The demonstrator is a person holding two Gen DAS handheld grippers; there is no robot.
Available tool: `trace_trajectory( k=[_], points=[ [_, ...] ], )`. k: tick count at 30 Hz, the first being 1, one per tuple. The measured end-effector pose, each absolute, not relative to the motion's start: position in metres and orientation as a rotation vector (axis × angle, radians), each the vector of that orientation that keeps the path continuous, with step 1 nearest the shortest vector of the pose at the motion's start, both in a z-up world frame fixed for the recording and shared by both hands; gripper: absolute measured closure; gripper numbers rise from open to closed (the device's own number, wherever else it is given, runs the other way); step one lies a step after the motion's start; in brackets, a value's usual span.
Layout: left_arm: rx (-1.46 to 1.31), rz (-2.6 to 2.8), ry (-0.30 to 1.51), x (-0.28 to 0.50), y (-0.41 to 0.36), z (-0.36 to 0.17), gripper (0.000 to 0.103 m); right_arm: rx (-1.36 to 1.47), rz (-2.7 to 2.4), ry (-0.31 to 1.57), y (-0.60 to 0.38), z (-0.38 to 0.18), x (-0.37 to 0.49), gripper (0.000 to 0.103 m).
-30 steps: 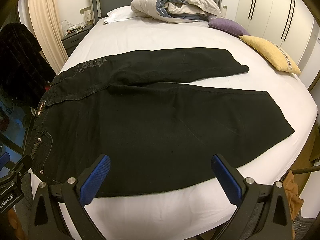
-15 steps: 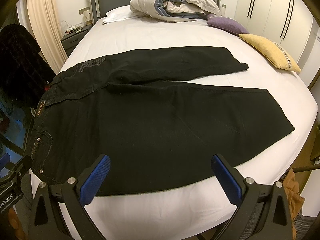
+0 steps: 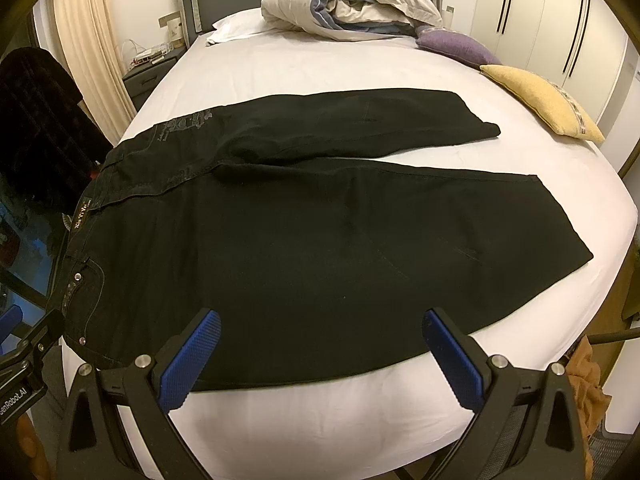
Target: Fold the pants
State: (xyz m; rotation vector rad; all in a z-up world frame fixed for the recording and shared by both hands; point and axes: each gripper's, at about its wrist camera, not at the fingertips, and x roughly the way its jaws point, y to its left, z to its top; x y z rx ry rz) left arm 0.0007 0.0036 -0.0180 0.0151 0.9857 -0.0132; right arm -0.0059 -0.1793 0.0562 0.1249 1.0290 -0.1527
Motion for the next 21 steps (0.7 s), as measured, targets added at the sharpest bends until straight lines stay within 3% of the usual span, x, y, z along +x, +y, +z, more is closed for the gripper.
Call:
trace_trajectory(
  k=[16,21],
  points=[
    [0.114,-0.131,0.987,0.047,0.008,-0.024,0.000,0.220,-0.016,0.947,-0.198,0.064,0.001,0.000],
    [0.039,-0.230,1.082,0.087,0.016,-0.028,0.000,0.179,0.058,0.896,-0.204,0.067,0.012,0.000]
  ],
)
